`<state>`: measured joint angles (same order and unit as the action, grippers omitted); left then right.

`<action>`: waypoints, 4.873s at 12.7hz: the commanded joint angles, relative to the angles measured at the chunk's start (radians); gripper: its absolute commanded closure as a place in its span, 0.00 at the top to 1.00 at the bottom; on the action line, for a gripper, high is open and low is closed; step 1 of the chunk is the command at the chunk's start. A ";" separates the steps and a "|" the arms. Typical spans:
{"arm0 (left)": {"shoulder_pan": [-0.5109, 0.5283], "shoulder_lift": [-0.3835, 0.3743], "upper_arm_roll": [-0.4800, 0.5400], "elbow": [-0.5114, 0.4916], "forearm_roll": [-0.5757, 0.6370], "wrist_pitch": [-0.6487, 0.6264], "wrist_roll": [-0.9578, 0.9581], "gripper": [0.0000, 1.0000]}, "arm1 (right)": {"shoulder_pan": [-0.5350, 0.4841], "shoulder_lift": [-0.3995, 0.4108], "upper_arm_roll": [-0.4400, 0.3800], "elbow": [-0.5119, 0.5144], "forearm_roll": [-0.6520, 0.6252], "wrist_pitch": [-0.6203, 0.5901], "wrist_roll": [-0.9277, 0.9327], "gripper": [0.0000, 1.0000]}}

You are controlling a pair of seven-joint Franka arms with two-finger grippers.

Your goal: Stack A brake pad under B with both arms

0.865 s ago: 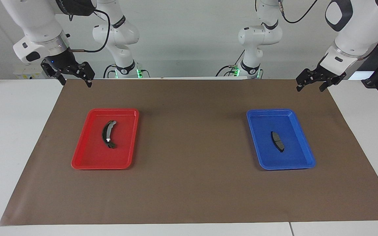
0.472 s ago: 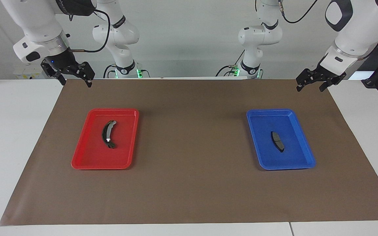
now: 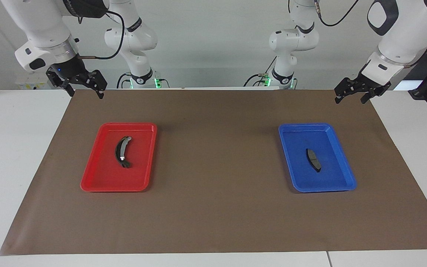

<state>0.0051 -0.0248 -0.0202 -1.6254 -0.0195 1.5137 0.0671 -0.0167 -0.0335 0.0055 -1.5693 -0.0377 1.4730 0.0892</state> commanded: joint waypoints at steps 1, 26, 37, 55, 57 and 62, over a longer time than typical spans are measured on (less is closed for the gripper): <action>0.004 -0.001 -0.001 0.001 -0.002 -0.003 -0.007 0.99 | -0.011 0.001 0.004 0.006 0.012 -0.003 0.000 1.00; -0.054 0.236 -0.014 -0.553 -0.007 0.885 -0.162 0.97 | -0.012 0.000 0.004 -0.003 0.012 -0.003 0.006 1.00; -0.095 0.212 -0.014 -0.363 -0.007 0.630 -0.150 0.01 | -0.012 0.000 0.002 -0.001 0.013 -0.003 0.003 1.00; -0.668 0.411 -0.014 -0.283 -0.014 0.826 -0.475 0.01 | -0.025 0.052 -0.002 -0.738 0.062 0.909 -0.058 1.00; -0.680 0.410 -0.014 -0.287 -0.014 0.824 -0.475 0.13 | -0.026 0.082 -0.002 -0.758 0.062 0.970 -0.071 1.00; -0.644 0.353 -0.006 -0.288 -0.014 0.739 -0.461 1.00 | -0.028 0.136 -0.001 -0.764 0.062 1.001 -0.100 1.00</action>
<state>-0.6602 0.3849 -0.0458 -1.9066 -0.0262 2.3122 -0.4013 -0.0320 0.1004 -0.0008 -2.3278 0.0061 2.4616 0.0370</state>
